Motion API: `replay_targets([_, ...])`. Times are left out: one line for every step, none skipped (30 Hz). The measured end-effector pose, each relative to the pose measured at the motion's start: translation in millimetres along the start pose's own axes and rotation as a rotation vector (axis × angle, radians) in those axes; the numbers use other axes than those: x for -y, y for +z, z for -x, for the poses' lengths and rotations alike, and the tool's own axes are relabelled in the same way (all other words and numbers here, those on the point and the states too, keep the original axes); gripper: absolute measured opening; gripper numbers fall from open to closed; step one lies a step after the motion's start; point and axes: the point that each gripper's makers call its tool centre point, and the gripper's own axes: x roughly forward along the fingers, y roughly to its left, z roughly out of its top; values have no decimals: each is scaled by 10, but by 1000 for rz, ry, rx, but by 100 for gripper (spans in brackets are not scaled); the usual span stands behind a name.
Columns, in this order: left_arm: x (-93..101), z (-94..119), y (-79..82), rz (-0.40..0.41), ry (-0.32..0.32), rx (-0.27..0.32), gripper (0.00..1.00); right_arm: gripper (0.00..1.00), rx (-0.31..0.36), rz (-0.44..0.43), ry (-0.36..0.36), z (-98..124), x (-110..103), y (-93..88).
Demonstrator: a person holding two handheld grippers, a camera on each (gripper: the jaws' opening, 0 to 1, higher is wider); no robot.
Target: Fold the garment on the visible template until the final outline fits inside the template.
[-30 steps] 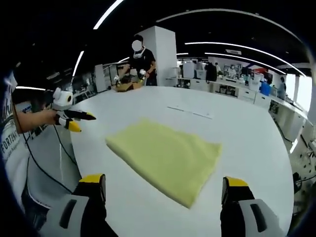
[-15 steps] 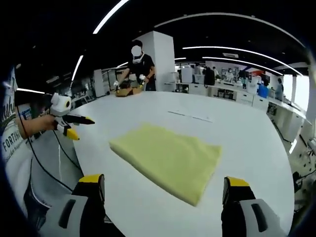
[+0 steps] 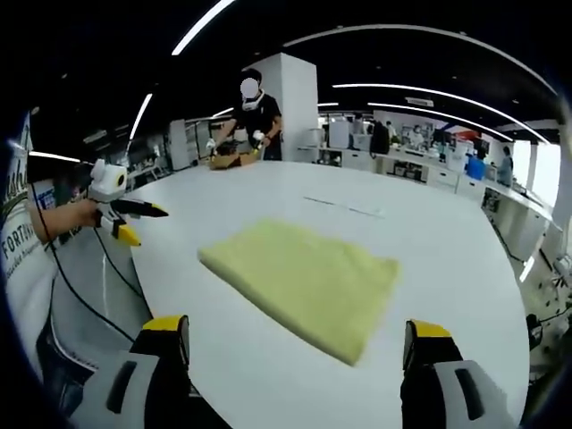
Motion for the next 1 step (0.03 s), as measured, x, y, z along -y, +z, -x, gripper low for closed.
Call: replay_targets([-6, 6, -5, 7, 4, 3, 98, 99, 0, 0, 2, -1, -18, -1])
